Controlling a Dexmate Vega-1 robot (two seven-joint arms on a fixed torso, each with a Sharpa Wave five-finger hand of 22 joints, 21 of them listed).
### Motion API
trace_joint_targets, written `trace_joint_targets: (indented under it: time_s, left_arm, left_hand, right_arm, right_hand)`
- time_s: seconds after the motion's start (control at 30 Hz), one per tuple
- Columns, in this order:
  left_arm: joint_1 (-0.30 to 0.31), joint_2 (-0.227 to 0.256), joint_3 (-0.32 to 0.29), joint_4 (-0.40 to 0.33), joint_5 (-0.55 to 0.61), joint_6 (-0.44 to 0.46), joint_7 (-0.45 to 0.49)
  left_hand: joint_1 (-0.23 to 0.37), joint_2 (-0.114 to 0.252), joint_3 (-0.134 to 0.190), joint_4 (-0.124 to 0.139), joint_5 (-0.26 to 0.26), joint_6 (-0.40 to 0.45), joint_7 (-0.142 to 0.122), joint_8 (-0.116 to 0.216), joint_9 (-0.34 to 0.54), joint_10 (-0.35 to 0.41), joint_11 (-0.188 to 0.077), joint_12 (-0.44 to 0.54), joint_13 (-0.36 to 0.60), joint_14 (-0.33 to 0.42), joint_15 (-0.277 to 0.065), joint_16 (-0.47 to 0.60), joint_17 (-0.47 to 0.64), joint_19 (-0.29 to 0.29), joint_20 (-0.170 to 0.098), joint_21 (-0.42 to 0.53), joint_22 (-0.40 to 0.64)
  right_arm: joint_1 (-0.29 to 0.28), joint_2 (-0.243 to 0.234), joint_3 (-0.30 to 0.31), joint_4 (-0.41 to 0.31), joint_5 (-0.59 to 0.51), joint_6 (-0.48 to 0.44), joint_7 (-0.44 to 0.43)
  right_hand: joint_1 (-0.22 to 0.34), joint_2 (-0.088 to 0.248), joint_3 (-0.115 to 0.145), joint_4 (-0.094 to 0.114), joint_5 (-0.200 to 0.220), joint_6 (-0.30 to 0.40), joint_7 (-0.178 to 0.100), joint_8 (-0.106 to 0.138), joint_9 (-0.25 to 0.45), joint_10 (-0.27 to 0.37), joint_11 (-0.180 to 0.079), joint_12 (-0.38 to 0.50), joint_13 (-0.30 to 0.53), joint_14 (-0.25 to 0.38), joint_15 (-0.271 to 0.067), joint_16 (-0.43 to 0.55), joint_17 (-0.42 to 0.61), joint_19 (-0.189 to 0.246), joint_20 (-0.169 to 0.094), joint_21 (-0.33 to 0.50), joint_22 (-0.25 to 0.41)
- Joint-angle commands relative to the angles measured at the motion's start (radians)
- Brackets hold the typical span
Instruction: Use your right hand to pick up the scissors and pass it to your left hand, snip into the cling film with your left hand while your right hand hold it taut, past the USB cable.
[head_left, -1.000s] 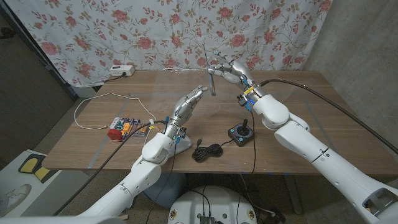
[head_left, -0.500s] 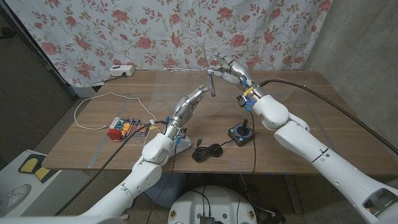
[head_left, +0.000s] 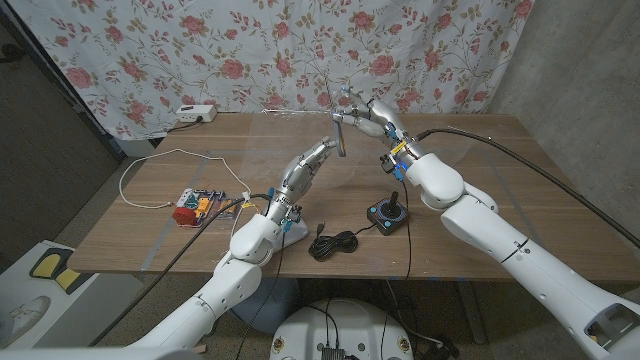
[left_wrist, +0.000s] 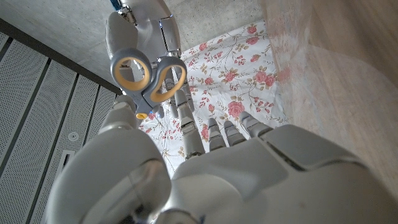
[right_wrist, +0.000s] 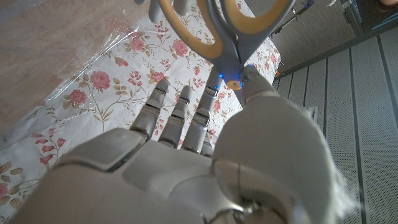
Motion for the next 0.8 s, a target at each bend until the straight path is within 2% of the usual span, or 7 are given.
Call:
trace_joint_targets:
  time_s: [0.03, 0.8]
  left_arm:
    - [-0.005, -0.008, 0.004, 0.008, -0.008, 0.001, -0.011]
    - [-0.026, -0.031, 0.008, 0.045, -0.044, 0.005, -0.045]
  left_hand:
    - [-0.006, 0.000, -0.004, -0.003, 0.007, 0.012, 0.001, 0.002, 0.004, 0.000, -0.004, 0.005, 0.005, -0.003, -0.002, 0.008, 0.005, -0.004, 0.000, 0.001, 0.005]
    - [0.005, 0.027, 0.004, -0.002, 0.013, 0.019, 0.000, 0.001, 0.005, 0.002, 0.001, 0.006, 0.006, -0.002, 0.000, 0.007, 0.003, -0.004, 0.003, 0.003, 0.005]
  right_arm:
    - [0.003, -0.003, -0.007, 0.002, -0.007, -0.007, -0.007]
    - [0.020, 0.012, -0.021, 0.035, -0.009, 0.024, -0.005]
  right_hand:
    - [0.003, 0.008, -0.002, 0.001, 0.007, 0.007, 0.001, 0.000, 0.002, 0.023, -0.021, 0.007, 0.003, 0.005, -0.099, 0.000, 0.005, -0.002, 0.002, 0.000, 0.001]
    - [-0.002, 0.009, -0.009, 0.002, 0.010, 0.013, -0.004, -0.001, 0.002, 0.023, -0.020, 0.008, 0.001, 0.004, -0.099, 0.000, 0.008, 0.000, 0.002, 0.001, 0.001]
